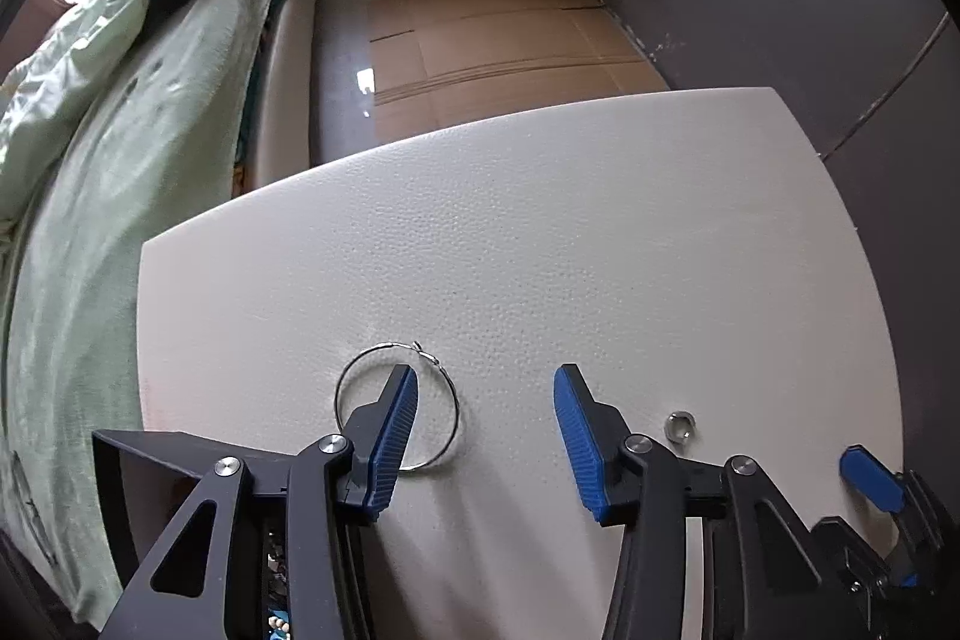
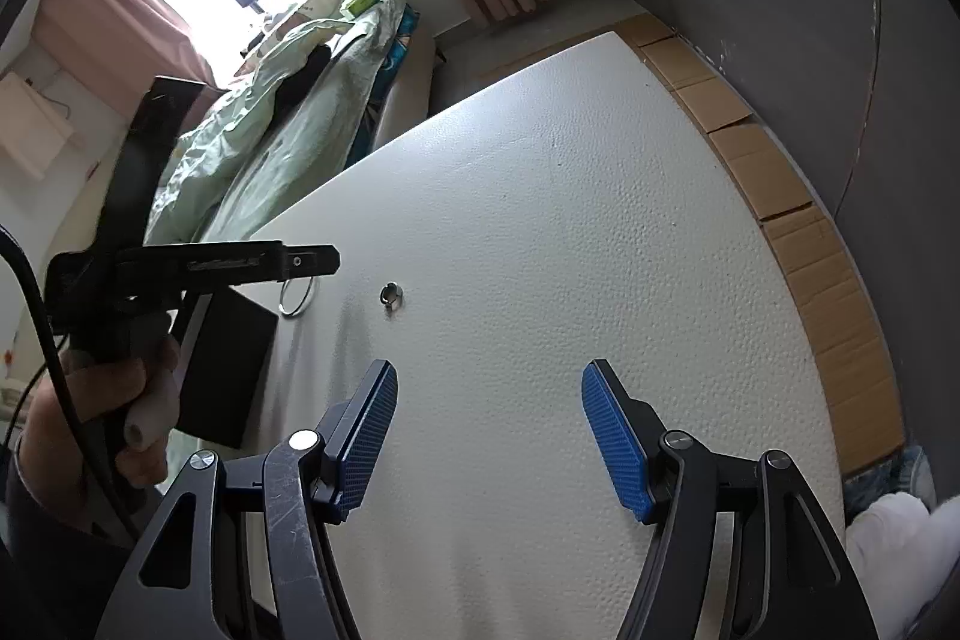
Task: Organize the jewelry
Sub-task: 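Close the left gripper on the silver hoop earring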
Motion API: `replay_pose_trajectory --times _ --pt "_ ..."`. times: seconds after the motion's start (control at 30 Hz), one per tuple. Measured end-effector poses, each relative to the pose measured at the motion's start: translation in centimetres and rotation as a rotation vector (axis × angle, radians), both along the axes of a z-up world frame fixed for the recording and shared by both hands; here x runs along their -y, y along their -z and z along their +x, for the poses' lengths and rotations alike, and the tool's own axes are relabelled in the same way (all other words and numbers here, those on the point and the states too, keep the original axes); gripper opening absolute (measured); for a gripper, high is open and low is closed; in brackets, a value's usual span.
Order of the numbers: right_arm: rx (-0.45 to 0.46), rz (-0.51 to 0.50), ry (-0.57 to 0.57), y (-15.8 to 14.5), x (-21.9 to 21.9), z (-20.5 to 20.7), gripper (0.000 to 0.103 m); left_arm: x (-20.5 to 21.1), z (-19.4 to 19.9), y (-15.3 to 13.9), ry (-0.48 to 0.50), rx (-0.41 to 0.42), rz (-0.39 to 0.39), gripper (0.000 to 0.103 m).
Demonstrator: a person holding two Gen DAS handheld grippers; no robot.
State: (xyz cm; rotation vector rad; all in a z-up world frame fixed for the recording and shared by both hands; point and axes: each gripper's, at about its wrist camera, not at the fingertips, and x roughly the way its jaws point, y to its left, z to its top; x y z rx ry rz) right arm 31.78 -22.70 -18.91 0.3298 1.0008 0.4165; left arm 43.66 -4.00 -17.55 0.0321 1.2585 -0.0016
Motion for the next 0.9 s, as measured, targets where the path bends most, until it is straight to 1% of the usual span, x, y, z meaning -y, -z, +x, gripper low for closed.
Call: replay_pose_trajectory --times 0.13,0.17,0.2,0.23,0.3,0.37,0.43,0.53,0.6,0.63,0.67,0.73,0.83,0.9 --pt "0.006 -0.012 -0.008 0.0 -0.2 0.0 0.066 0.1 0.2 0.3 -0.008 -0.012 0.036 0.046" --pt "0.007 -0.015 -0.009 0.0 -0.3 0.0 0.066 0.1 0.2 0.2 -0.003 -0.011 0.04 0.044" --pt "0.008 -0.017 -0.01 0.0 -0.4 0.0 0.066 0.3 0.2 0.1 0.002 -0.01 0.044 0.037" --pt "0.01 -0.018 -0.011 0.0 -0.5 0.0 0.066 0.4 0.3 0.0 0.007 -0.011 0.048 0.036" --pt "0.013 -0.017 -0.014 -0.1 -0.2 -0.1 0.066 0.6 0.4 -0.1 0.011 -0.02 0.058 0.035" --pt "0.013 -0.013 -0.012 -0.1 -0.2 -0.1 0.066 0.6 0.8 0.3 0.006 -0.037 0.086 0.035" --pt "0.013 -0.006 -0.006 0.0 -0.1 -0.2 0.066 0.7 1.1 0.8 -0.002 -0.06 0.099 0.033" --pt "0.016 0.005 0.001 0.0 0.1 -0.4 0.066 0.9 1.4 0.9 -0.002 -0.065 0.115 0.029" --pt "0.018 0.009 0.003 0.1 0.2 -0.5 0.066 1.0 1.7 0.9 -0.009 -0.084 0.091 0.017" --pt "0.017 0.012 0.004 0.0 0.3 -0.5 0.066 0.9 1.9 1.0 -0.014 -0.094 0.072 0.013" --pt "0.018 0.014 0.005 0.0 0.4 -0.5 0.066 1.0 1.9 1.0 -0.015 -0.099 0.059 0.006" --pt "0.019 0.023 0.009 0.0 0.5 -0.6 0.066 1.0 1.9 1.0 -0.013 -0.105 0.034 0.004" --pt "0.02 0.034 0.011 0.1 0.7 -0.8 0.066 1.1 1.6 1.0 -0.011 -0.116 -0.007 0.004" --pt "0.02 0.038 0.01 0.1 0.7 -0.8 0.066 1.4 1.4 1.0 -0.009 -0.118 -0.003 0.004"
